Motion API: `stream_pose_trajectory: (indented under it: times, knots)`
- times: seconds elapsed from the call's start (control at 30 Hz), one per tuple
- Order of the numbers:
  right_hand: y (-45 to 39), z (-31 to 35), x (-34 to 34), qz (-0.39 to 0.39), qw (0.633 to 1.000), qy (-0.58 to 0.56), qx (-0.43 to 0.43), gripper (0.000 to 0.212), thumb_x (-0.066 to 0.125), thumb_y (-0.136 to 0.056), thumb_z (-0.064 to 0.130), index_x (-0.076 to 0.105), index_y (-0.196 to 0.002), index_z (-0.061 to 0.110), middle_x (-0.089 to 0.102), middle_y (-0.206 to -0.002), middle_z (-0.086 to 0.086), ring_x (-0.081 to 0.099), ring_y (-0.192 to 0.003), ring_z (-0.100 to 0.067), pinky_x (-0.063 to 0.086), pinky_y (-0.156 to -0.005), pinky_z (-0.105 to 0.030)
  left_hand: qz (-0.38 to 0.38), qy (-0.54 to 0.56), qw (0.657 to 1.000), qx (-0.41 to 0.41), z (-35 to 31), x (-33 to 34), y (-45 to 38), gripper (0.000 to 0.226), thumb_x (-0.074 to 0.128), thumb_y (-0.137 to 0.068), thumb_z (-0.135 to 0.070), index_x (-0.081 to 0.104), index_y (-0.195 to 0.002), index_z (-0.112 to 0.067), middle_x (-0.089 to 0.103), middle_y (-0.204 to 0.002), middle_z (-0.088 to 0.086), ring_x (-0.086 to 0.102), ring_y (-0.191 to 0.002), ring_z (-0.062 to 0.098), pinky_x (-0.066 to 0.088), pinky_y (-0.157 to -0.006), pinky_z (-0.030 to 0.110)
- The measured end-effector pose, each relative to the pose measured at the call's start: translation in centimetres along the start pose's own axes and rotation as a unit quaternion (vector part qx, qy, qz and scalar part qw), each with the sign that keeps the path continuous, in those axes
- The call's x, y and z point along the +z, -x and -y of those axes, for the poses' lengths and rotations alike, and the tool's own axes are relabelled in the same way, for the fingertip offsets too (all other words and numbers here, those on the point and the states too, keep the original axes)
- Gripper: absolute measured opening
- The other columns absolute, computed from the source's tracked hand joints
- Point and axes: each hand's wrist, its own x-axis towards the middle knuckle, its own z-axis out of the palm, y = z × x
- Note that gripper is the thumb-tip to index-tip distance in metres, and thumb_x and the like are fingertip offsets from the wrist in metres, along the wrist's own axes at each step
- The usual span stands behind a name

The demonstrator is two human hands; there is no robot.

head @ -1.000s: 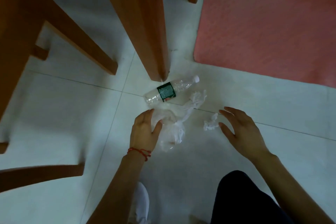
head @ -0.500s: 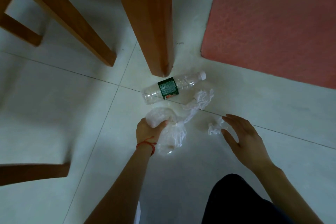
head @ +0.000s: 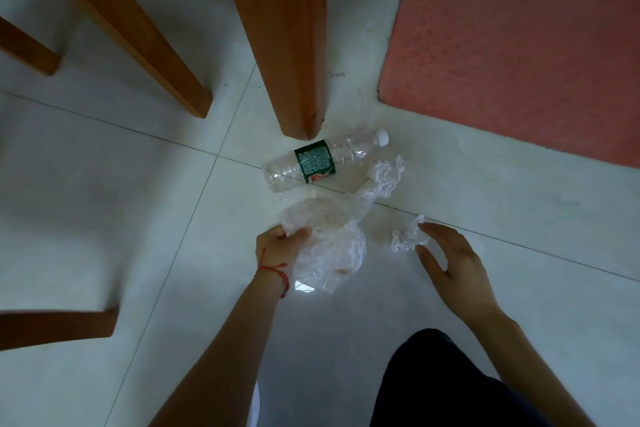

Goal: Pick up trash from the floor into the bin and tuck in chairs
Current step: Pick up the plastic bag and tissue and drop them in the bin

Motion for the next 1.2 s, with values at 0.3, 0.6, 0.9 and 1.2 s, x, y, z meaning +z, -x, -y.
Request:
stream_pose_trajectory:
  times: [0.3,0.6,0.9,1.2]
  knots:
    - [-1.8,-1.4,3.1,0.010,0.997,-0.011,0.071,0.049,0.065,-0.082,0.029,0.051,-0.127,0.017,0.049,-0.137,-0.005,0.042,-0.126,-0.023,0.035,-0.103,-0.034,0.008,0.073,0.997,-0.008,0.8,-1.4,0.1,0.024,0.075,-0.070,-0.011,0.051,-0.070,-0.009,0.049,-0.078,0.011,0.039,-0.035,0.004,0.035,-0.037,0.007]
    - [-3.5,-1.8,4.5,0.035,0.995,0.080,0.049,0.041,0.062,-0.084,0.020,0.055,-0.123,0.013,0.050,-0.126,-0.008,0.044,-0.115,-0.026,0.043,-0.090,-0.036,0.009,0.076,0.996,-0.051,2.3,-2.1,1.0,0.019,0.075,-0.071,-0.017,0.060,-0.082,-0.011,0.053,-0.085,0.012,0.038,-0.038,0.005,0.034,-0.043,0.016]
    - [-3.9,-0.3,3.6,-0.022,0.914,-0.293,0.280,0.022,0.072,-0.074,0.011,0.071,-0.096,0.010,0.069,-0.082,-0.001,0.062,-0.075,-0.011,0.051,-0.072,-0.020,0.007,0.079,0.995,-0.055,1.2,-2.0,2.1,0.011,0.076,-0.070,-0.015,0.065,-0.071,-0.013,0.054,-0.066,0.006,0.038,-0.030,0.001,0.032,-0.035,0.008]
    - [-0.5,4.6,-3.1,-0.014,0.818,-0.466,0.337,0.016,0.072,-0.073,0.005,0.071,-0.087,0.013,0.071,-0.081,-0.001,0.068,-0.071,-0.005,0.053,-0.061,-0.016,0.017,0.042,0.997,-0.064,-4.1,-3.8,8.3,0.018,0.074,-0.073,-0.016,0.059,-0.079,-0.008,0.052,-0.071,0.009,0.041,-0.036,0.005,0.033,-0.035,0.011]
